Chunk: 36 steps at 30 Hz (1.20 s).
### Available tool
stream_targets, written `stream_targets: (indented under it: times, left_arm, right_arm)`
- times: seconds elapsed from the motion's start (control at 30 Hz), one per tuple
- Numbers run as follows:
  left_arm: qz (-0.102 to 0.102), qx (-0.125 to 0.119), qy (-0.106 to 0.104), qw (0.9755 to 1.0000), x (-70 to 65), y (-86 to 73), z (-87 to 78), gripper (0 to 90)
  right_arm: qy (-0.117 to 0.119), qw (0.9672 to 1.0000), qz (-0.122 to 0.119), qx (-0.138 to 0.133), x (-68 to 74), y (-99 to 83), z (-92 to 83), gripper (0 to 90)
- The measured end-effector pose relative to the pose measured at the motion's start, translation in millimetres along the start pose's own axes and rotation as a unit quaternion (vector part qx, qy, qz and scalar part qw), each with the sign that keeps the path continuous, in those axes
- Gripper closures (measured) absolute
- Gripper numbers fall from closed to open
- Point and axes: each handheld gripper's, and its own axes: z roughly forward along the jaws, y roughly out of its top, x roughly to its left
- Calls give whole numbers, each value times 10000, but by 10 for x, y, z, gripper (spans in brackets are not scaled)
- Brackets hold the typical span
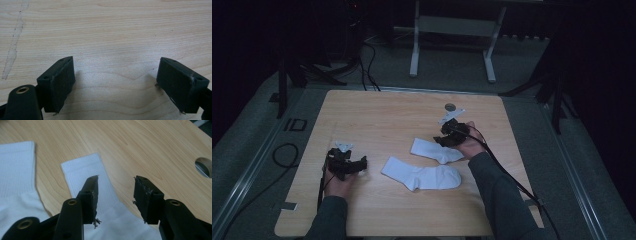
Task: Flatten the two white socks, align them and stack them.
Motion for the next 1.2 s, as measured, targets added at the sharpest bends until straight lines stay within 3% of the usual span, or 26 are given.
stream_targets:
  times: [0.47,0.77,1.2]
  left_arm:
    - [0,-2,-3,10000,-1,0,0,151]
    - [2,-1,-3,10000,-1,0,0,151]
    - [8,2,-5,10000,-1,0,-1,151]
  right_arm:
    - [161,9991,-332,188,84,39,164,540]
    - [355,9968,-574,432,150,-5,305,542]
    - [391,9958,-287,781,110,-190,557,501]
